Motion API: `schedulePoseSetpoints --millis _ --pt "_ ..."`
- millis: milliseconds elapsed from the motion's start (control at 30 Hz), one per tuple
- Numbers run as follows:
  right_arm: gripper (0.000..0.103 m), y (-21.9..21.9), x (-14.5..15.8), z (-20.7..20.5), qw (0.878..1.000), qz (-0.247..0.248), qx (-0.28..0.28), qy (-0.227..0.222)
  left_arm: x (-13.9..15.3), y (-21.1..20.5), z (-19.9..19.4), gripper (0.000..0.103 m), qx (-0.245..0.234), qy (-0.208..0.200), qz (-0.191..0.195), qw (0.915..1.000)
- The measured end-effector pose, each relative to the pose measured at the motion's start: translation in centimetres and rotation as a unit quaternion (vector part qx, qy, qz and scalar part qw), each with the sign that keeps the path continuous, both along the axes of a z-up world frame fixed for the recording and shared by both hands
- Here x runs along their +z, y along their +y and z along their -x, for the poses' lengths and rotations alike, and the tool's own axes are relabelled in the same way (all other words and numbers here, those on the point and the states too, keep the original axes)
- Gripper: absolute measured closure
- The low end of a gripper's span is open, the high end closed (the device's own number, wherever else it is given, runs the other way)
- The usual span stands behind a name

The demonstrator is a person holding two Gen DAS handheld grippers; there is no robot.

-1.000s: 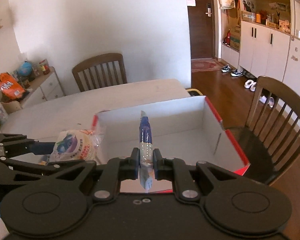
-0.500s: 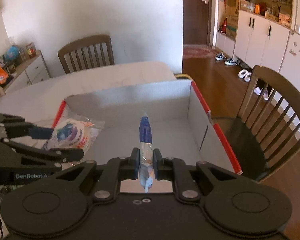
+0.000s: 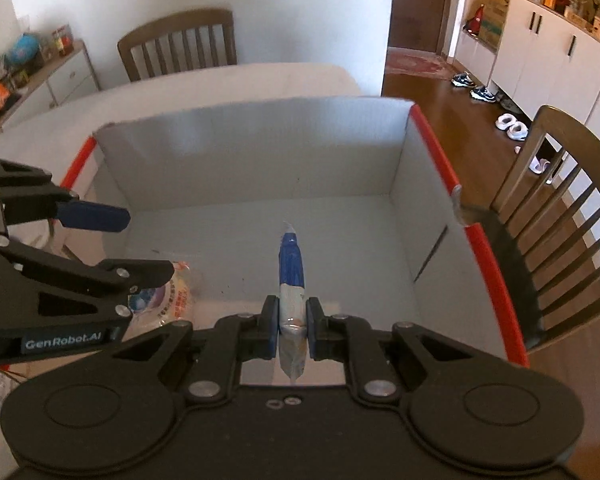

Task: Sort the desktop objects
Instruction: 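Carry the bread bag with left tool while right tool carries the packet into the red box, then open left tool to drop the bread while right tool releases the packet in the box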

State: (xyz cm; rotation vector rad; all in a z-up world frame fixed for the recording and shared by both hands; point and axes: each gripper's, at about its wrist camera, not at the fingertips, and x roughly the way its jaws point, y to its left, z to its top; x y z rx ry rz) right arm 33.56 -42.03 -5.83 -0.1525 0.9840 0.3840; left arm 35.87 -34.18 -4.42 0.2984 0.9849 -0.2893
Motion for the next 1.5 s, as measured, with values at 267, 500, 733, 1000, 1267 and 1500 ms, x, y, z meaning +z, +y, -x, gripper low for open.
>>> schedulePoseSetpoints --millis 267,500,733,1000,1267,1500 --pt "0.090 0.5 -1.6 0.1 1.000 0.020 0.012 0.015 0.0 0.0 0.7 0.055 0.005 -0.001 0.005 1.0000" --pt "0.080 0.2 -1.8 0.1 1.000 0.018 0.011 0.018 0.9 -0.1 1.7 0.055 0.002 -0.018 0.014 0.9997" --pt "0.070 -0.7 -0.4 0.3 1.000 -0.006 0.016 0.016 2.1 0.2 2.9 0.053 0.007 -0.028 0.026 0.9992" --pt "0.062 -1.3 3.0 1.8 0.999 -0.037 0.035 0.006 3.7 1.2 4.3 0.052 0.026 -0.036 0.042 0.9982" --pt "0.050 -1.9 5.4 3.7 0.998 -0.052 0.036 -0.015 5.2 2.3 6.0 0.044 0.039 -0.046 0.066 0.9960" --pt "0.037 -2.3 6.6 5.0 0.997 -0.069 0.035 -0.028 5.6 3.5 7.3 0.026 0.048 -0.050 0.089 0.9937"
